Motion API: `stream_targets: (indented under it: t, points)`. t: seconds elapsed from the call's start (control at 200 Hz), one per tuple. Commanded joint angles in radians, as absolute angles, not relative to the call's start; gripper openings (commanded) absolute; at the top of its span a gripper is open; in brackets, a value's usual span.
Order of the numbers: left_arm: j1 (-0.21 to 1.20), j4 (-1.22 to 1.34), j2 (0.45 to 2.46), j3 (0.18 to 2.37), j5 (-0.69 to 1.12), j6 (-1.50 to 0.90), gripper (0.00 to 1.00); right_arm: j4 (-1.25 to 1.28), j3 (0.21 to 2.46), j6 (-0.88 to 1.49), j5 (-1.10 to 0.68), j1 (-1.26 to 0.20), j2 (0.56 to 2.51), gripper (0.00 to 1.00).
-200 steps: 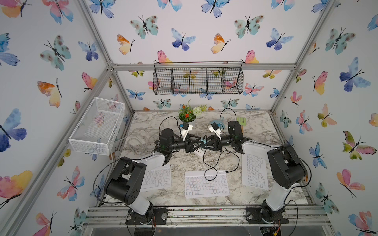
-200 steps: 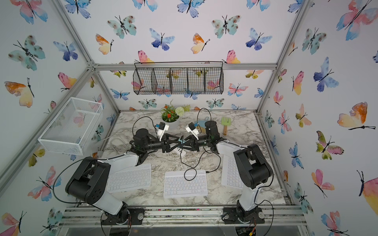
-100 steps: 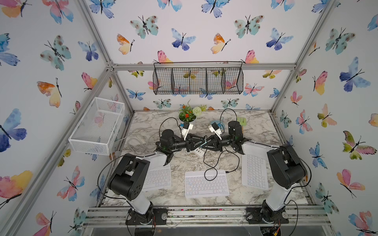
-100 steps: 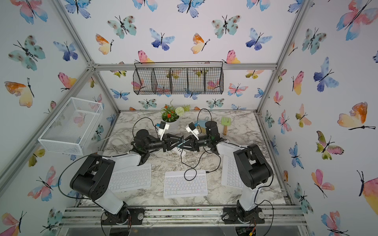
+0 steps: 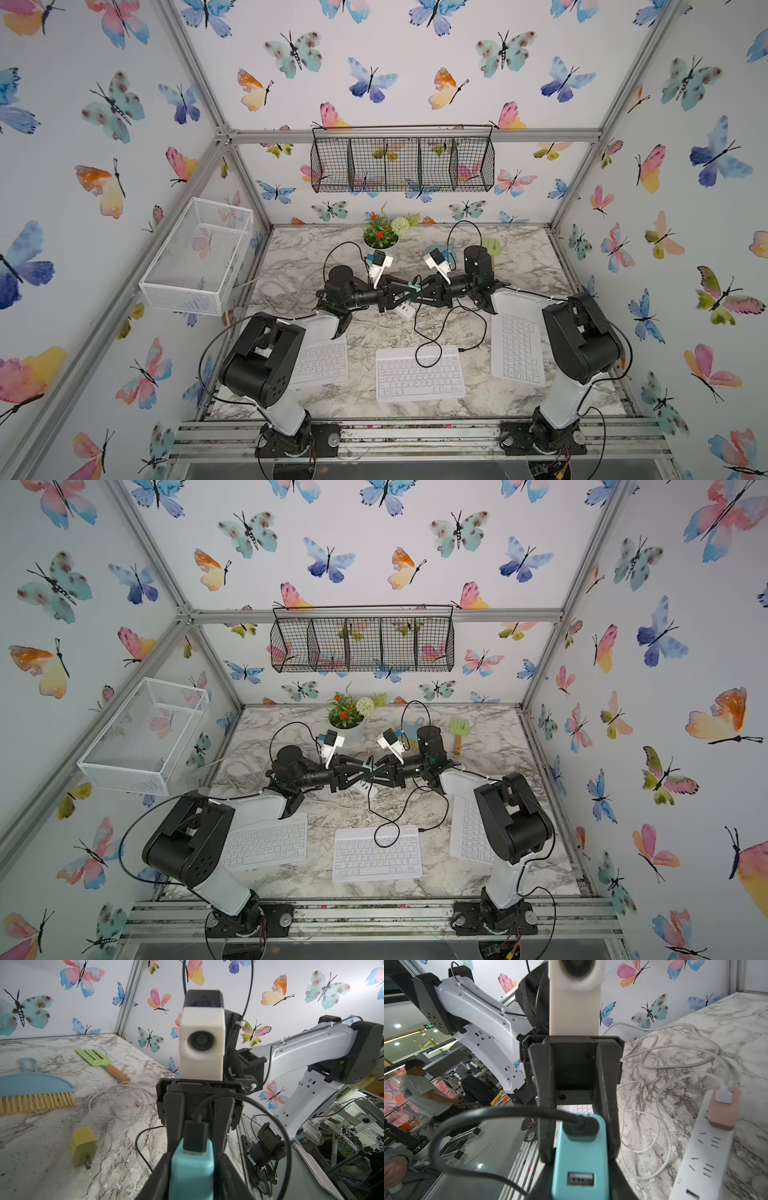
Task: Unplug the wireless keyboard
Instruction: Remove the power cord from the plug.
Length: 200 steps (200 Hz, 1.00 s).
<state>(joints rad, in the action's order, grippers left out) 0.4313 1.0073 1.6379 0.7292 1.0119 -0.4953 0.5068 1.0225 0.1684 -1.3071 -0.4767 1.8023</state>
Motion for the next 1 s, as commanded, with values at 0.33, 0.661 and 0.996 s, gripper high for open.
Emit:
stream_targets:
  t: [0.33, 0.661, 0.996]
  points:
    - [0.434, 0.997, 1.654, 0.746, 1.050, -0.502, 0.07, 0.399, 1.022, 0.038, -1.281, -0.478, 1.796, 0.31]
    - [0.423, 0.895, 1.651, 0.753, 0.981, -0.447, 0.00, 0.277, 1.011, -0.030, -1.124, -0.478, 1.743, 0.53]
    - [0.423, 0.590, 1.627, 0.807, 0.741, -0.259, 0.00, 0.199, 0.994, -0.011, -0.896, -0.466, 1.697, 0.54]
